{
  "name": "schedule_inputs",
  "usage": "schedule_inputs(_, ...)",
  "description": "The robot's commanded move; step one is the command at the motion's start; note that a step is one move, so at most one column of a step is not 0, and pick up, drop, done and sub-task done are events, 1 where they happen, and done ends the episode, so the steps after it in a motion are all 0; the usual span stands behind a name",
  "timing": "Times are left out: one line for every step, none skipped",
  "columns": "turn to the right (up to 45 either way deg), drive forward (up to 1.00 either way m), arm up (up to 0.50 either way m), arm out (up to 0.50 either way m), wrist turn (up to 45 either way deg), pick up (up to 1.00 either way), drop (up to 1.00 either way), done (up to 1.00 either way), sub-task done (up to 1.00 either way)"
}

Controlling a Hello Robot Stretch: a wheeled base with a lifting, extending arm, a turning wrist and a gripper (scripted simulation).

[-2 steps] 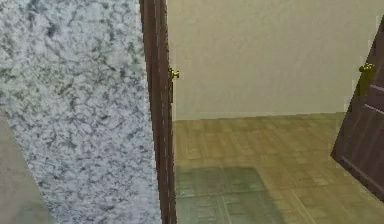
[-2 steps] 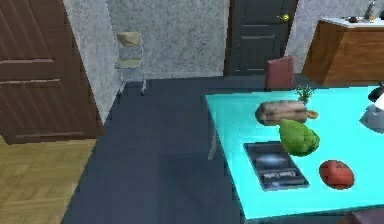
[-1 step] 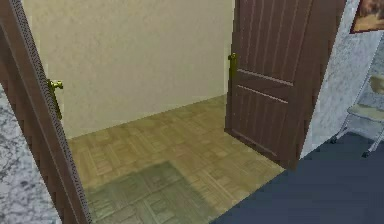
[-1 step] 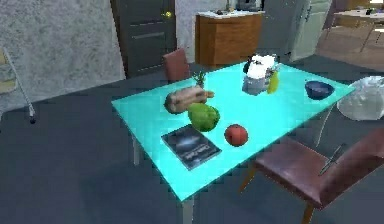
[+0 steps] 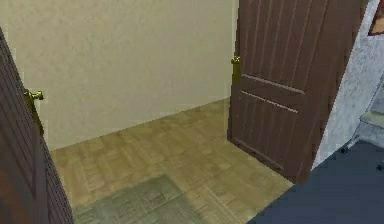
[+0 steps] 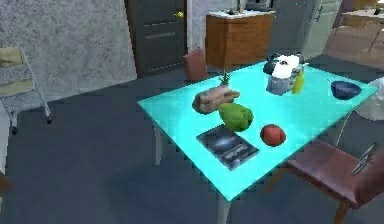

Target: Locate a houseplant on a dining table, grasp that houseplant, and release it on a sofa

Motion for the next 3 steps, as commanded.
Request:
schedule_inputs(45.0, 0.0, 0.0, 0.0, 0.0, 0.0, 0.0, 0.0, 0.0)
schedule_inputs(9.0, 0.0, 0.0, 0.0, 0.0, 0.0, 0.0, 0.0, 0.0)
schedule_inputs(0.0, 1.0, 0.0, 0.0, 0.0, 0.0, 0.0, 0.0, 0.0)
